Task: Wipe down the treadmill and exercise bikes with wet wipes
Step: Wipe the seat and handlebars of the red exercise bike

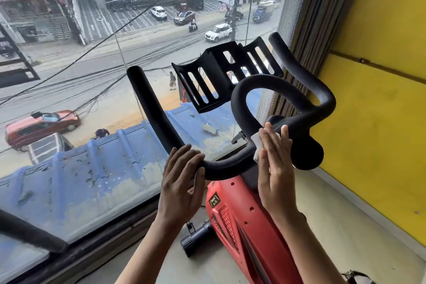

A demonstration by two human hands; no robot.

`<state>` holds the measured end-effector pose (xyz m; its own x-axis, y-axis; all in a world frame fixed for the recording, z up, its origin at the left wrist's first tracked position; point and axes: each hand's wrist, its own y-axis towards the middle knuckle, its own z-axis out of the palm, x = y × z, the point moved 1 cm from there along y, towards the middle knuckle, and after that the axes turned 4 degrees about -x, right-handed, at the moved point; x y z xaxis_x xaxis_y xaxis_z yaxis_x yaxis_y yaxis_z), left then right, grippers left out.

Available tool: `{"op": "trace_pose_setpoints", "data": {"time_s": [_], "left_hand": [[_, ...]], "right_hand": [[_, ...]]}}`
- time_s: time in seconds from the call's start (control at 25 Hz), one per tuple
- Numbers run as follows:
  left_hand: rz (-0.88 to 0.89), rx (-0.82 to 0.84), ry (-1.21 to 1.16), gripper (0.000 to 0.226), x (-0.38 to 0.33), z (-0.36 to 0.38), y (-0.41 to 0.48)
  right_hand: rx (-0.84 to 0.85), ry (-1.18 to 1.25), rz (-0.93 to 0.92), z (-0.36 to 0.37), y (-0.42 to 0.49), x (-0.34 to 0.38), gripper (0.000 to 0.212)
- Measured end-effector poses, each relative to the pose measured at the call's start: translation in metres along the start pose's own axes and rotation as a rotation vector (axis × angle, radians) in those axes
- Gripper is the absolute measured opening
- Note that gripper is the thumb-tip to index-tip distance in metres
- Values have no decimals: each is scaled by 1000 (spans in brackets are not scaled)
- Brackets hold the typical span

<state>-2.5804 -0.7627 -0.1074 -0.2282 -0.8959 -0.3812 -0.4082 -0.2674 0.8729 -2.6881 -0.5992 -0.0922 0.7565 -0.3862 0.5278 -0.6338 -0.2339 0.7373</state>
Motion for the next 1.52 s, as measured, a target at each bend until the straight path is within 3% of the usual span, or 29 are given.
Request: {"op": "trace_pose_setpoints", "data": {"time_s": [0.04,0.2,0.4,0.64,0.8,0.96,1.12,1.32,1.52], "left_hand": [[1,-3,-1,26,0,0,0],[15,16,1,25,0,-1,1],[132,97,42,29,9,-11,6],[55,90,68,33,45,-33,22],[-100,38,73,37,94,-52,67],[-113,53,35,49,133,-54,117],[-84,122,-83,64,159,-49,138],[4,164,-143,63,175,-47,133],[88,181,-164,63,184,-47,133]], "right_hand": [[26,16,-10,7,-9,14,43],[193,-89,-417,5,-20,27,40],[38,-60,-100,1,-16,20,43],[152,-159,-314,45,-29,82,35],[143,142,-103,77,26,118,32],[39,214,-14,124,111,156,33],[321,152,192,183,154,172,34],[504,87,328,139,113,148,39],[296,183,216,158,145,165,37]]}}
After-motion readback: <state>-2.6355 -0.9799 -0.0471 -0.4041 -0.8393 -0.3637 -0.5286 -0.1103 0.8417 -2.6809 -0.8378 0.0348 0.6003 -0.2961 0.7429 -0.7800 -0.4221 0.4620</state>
